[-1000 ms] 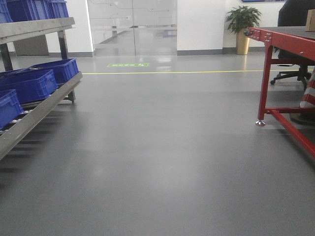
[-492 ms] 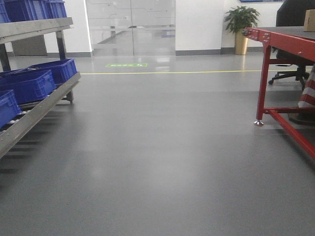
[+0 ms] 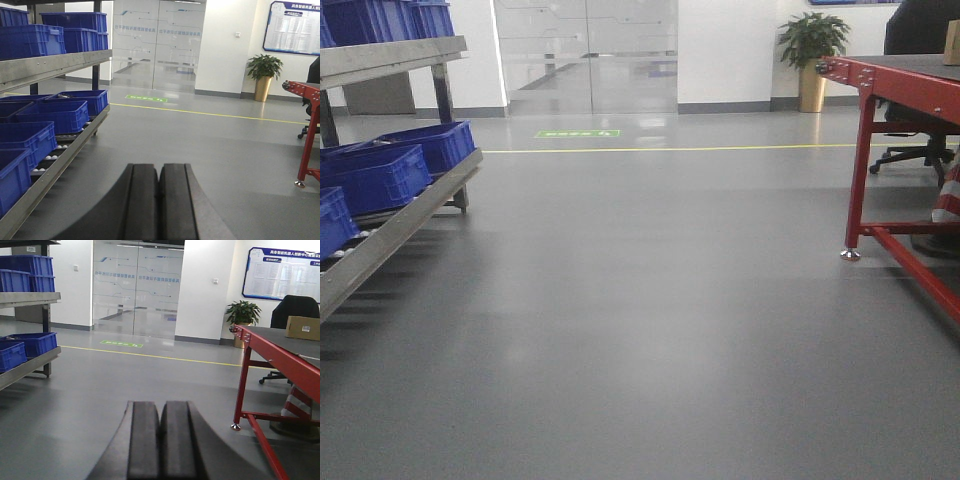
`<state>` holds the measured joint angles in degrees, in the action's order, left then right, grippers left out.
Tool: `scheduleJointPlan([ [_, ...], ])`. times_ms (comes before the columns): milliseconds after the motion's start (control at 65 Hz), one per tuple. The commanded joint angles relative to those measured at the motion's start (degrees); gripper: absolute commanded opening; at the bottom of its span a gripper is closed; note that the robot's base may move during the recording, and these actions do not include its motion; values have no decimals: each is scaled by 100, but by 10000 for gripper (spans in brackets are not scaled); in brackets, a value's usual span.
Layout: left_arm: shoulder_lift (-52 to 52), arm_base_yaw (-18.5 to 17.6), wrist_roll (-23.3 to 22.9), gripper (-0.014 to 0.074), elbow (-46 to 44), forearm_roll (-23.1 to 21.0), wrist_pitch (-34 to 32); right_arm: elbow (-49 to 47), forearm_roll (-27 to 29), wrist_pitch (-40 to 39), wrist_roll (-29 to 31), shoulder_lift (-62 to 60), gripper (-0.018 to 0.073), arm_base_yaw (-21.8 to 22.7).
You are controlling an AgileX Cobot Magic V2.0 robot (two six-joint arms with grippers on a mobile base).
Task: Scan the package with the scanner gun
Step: 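Drive the base forward along the aisle past the blue bins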
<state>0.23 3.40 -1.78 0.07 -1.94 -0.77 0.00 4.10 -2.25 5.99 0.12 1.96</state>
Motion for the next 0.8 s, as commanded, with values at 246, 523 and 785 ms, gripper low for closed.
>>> scheduleJointPlan([
  [246, -23, -39, -7, -111, -7, 10, -73, 0, -33, -126, -5, -12, -162, 13],
  [523, -23, -39, -7, -111, -7, 10, -73, 0, -33, -126, -5, -12, -162, 13],
  [785, -23, -39, -7, -111, -7, 10, -73, 0, -33, -126, -5, -12, -162, 13],
])
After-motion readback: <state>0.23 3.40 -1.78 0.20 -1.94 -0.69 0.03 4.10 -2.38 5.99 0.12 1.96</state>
